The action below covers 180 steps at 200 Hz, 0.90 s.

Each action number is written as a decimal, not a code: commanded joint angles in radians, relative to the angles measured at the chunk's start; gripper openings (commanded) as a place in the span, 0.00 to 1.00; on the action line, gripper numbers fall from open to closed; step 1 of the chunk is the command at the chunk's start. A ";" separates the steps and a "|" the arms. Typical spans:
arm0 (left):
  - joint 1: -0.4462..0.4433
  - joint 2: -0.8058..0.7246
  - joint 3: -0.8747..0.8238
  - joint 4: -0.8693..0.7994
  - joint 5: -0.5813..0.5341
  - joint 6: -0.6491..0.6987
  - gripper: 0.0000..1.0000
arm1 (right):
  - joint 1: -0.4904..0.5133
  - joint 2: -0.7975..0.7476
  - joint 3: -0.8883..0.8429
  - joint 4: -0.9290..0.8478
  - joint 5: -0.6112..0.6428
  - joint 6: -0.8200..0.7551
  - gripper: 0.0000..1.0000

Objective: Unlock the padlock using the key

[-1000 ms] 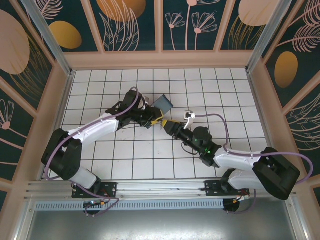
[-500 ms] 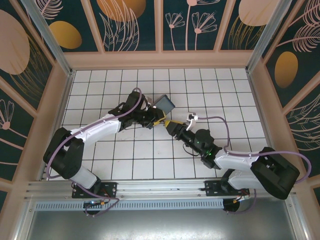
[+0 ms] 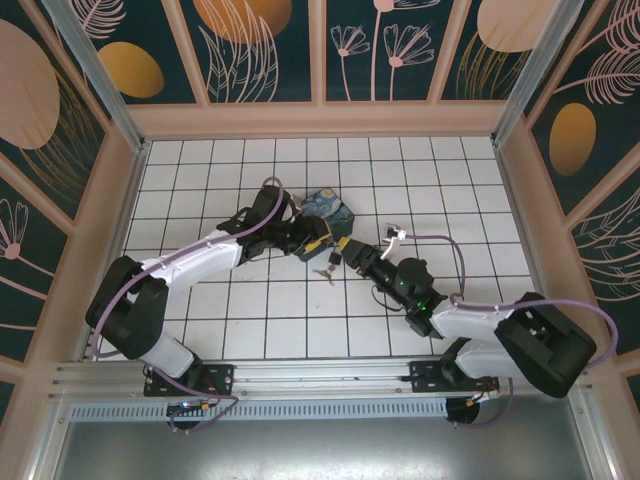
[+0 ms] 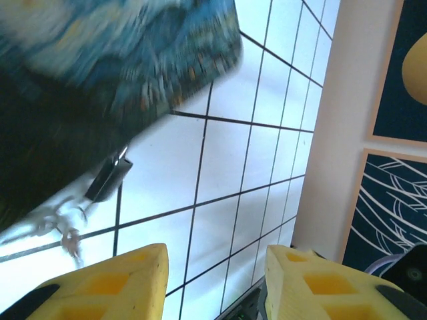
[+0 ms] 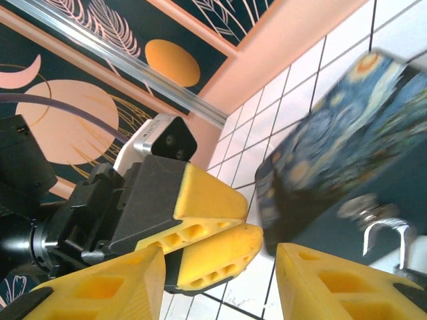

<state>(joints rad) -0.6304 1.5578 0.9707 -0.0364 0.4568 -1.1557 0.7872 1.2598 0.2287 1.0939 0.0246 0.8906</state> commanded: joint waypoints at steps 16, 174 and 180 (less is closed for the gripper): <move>-0.002 -0.037 -0.016 -0.027 -0.039 0.018 0.43 | -0.012 0.043 0.003 0.014 -0.066 -0.001 0.46; 0.124 0.240 0.388 -0.351 -0.414 0.736 0.80 | -0.088 0.401 0.271 -0.366 -0.203 0.093 0.46; 0.125 0.251 0.394 -0.352 -0.402 0.743 0.81 | -0.085 0.406 0.267 -0.365 -0.203 0.106 0.46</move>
<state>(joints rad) -0.5270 1.7802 1.3106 -0.3820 0.0212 -0.5014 0.7017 1.6318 0.4828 0.7818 -0.1440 0.9123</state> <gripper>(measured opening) 0.800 0.457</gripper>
